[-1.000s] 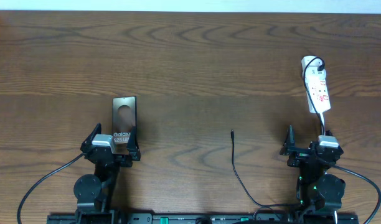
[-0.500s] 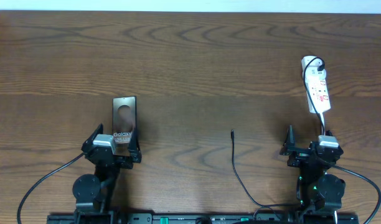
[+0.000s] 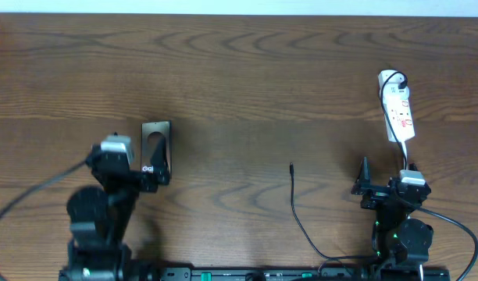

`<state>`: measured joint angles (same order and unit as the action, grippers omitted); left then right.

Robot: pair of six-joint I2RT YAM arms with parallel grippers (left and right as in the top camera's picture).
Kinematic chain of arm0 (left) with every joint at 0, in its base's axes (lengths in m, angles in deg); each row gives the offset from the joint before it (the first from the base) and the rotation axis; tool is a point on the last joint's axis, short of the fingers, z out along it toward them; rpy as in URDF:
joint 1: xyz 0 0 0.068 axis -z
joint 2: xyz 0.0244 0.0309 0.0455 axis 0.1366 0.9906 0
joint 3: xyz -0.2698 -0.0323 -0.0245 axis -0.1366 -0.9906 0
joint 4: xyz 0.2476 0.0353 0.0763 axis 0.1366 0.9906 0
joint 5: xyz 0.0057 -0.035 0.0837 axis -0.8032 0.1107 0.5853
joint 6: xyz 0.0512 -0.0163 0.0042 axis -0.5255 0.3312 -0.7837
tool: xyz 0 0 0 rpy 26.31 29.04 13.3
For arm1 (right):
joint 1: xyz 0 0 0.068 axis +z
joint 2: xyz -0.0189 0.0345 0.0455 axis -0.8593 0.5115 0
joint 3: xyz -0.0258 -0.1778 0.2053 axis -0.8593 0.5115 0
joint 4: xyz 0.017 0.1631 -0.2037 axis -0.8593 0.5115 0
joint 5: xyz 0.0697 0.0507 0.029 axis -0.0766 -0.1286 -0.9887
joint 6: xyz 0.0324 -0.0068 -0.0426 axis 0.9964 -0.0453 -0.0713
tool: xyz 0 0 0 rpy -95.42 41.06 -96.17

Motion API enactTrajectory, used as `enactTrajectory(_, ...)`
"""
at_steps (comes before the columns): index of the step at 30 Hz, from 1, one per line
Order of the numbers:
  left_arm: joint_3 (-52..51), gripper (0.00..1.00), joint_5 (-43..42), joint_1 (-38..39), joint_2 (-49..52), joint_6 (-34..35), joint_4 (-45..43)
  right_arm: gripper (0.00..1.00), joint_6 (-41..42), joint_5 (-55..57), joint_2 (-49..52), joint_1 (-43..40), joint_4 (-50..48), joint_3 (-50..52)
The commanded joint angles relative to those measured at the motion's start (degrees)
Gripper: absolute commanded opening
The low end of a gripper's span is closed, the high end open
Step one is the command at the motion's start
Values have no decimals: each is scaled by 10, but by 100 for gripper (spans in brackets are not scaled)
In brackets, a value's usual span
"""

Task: Plug charger to phone and switch on socket
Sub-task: 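Move the left gripper over the silver Galaxy phone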

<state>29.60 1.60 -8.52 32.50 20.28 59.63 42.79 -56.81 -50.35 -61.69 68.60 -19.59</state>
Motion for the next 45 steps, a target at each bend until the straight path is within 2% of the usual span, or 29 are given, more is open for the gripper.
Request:
enactTrajectory(1,97,95,9,-3,102,-8,49,99,8,5,-4,-5,1,2)
enactTrajectory(3,150,95,16,-3,156,-8,95,99,8,4,-4,-5,1,2)
enactTrajectory(7,296,95,68,-3,289,-2,253,99,8,5,-4,-5,1,2)
enactTrajectory(11,397,95,69,-3,393,-2,362,99,7,5,-4,-5,1,2)
enactTrajectory(16,424,95,68,-3,464,-2,383,99,7,5,-4,-5,1,2)
enactTrajectory(23,424,95,63,-3,507,-2,408,99,8,5,-4,-5,1,2)
enactTrajectory(26,423,59,63,-3,512,-2,408,99,8,5,-4,-5,1,2)
enactTrajectory(27,423,56,63,-3,512,-2,408,99,8,5,-4,-5,1,2)
enactTrajectory(28,423,57,63,-3,512,-2,408,99,8,5,-4,-5,1,2)
enactTrajectory(30,423,99,63,-3,512,-2,408,99,8,5,-4,-5,1,2)
enactTrajectory(45,406,98,63,-3,528,-2,410,99,7,5,-4,-5,1,2)
